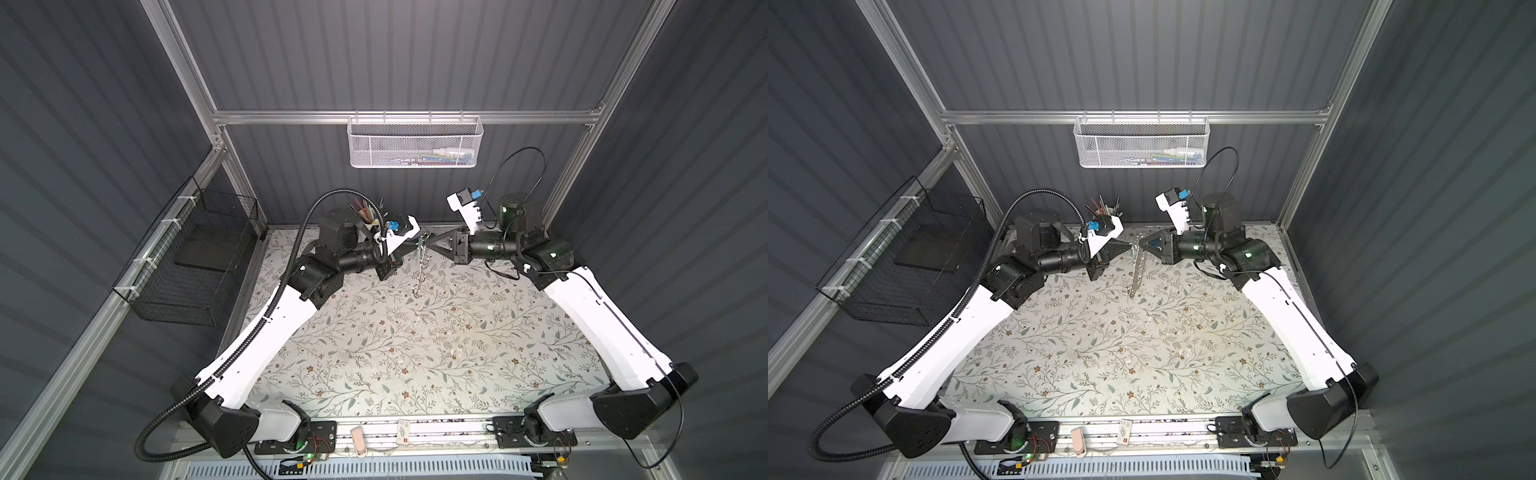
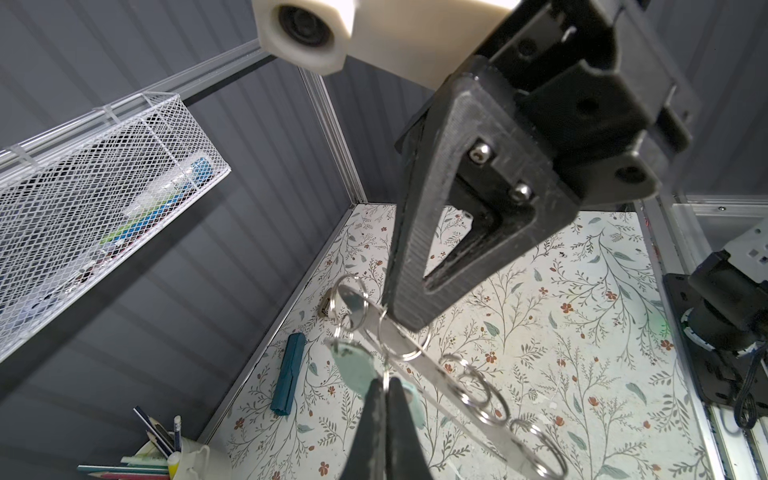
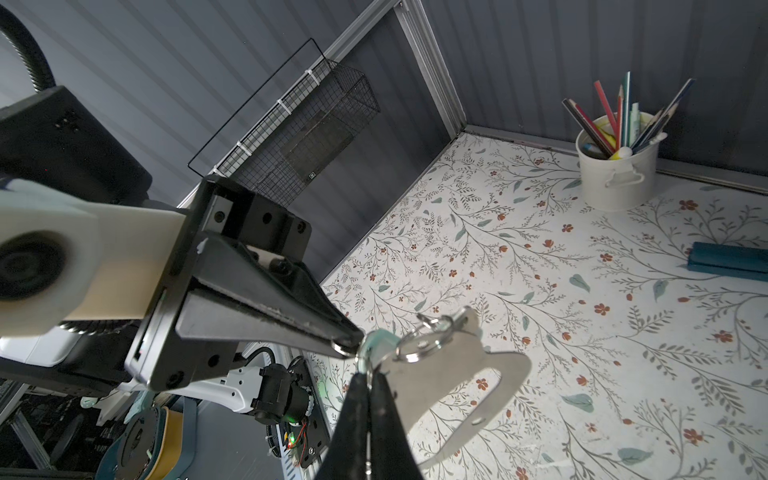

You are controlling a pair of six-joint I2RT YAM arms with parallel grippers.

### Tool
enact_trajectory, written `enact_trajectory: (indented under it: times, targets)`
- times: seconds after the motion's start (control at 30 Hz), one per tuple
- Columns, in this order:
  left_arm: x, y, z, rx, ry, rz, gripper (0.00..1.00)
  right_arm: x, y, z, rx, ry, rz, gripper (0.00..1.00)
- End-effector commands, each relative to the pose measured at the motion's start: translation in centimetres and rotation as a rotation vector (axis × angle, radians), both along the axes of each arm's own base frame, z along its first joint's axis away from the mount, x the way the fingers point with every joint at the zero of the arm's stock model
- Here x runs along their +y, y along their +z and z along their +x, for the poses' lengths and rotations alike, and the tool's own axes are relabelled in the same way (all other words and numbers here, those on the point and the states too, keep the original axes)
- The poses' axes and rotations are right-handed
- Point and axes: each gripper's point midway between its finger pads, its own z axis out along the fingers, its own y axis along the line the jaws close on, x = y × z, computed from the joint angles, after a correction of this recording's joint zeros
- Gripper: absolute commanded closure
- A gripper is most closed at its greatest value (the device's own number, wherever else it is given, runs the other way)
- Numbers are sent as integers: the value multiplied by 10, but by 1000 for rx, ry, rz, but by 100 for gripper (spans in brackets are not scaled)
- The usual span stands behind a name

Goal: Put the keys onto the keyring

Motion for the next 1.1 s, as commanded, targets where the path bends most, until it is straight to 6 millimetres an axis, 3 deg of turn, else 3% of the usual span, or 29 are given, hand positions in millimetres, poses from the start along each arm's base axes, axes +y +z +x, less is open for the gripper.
enact_trajectory:
  times: [0.0, 0.27, 1.07]
  targets:
    - [0, 16, 0, -51, 6, -19, 100, 0, 14, -7, -44, 17, 14, 94]
    - [-3, 19, -3, -50, -12, -29, 100, 1, 13, -8, -38, 20, 14, 94]
    - [-3, -6, -13, 5, -30, 32, 100, -11, 19, 2, -72, -70, 47, 95]
